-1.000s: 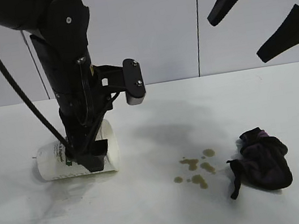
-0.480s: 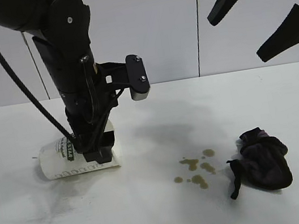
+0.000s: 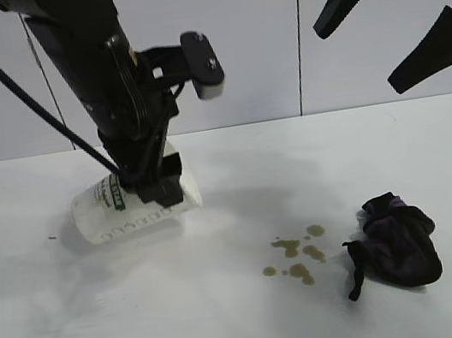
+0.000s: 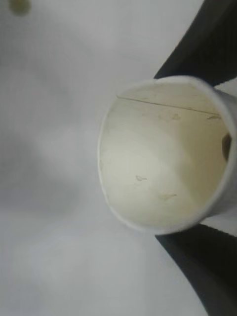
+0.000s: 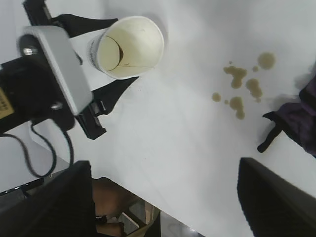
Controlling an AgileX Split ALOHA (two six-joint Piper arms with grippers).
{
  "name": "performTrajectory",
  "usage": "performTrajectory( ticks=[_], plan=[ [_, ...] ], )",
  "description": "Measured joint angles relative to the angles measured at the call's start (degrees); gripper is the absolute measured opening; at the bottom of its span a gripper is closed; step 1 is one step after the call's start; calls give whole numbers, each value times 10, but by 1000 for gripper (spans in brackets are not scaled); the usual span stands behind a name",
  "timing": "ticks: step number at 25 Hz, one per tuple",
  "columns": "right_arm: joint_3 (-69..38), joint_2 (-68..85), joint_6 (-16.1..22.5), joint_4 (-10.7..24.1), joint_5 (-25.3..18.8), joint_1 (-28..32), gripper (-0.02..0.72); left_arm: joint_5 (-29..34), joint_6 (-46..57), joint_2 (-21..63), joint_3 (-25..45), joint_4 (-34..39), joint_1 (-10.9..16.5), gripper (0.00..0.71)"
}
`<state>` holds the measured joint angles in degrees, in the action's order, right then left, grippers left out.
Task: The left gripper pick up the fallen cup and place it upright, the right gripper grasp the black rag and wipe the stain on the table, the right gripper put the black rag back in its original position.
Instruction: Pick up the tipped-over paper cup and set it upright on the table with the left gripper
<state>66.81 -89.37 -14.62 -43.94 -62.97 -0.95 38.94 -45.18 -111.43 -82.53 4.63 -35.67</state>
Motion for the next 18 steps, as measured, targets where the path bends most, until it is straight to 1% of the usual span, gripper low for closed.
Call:
performTrajectory(
  ticks=[2, 4, 6, 7, 9, 10, 12, 16, 18],
  plan=[
    [0, 0, 0, 0, 1, 0, 557, 1, -14, 24, 0, -34, 16, 520],
    [0, 0, 0, 0, 2, 0, 557, 1, -26, 48, 0, -97, 39, 520],
    [0, 0, 0, 0, 2, 0, 557, 2, -51, 69, 1, -178, 75, 520],
    [0, 0, 0, 0, 2, 0, 557, 2, -78, 81, 4, -229, 92, 520],
    [0, 0, 0, 0, 2, 0, 557, 2, -151, 103, 20, -347, 136, 519],
    [0, 0, 0, 0, 2, 0, 557, 2, -202, 115, 33, -402, 159, 519],
    [0, 0, 0, 0, 2, 0, 557, 9, -323, 137, 68, -540, 200, 519],
    [0, 0, 0, 0, 2, 0, 557, 68, -560, 156, 166, -794, 282, 519],
    [0, 0, 0, 0, 2, 0, 557, 97, -680, 156, 219, -899, 312, 519]
  ],
)
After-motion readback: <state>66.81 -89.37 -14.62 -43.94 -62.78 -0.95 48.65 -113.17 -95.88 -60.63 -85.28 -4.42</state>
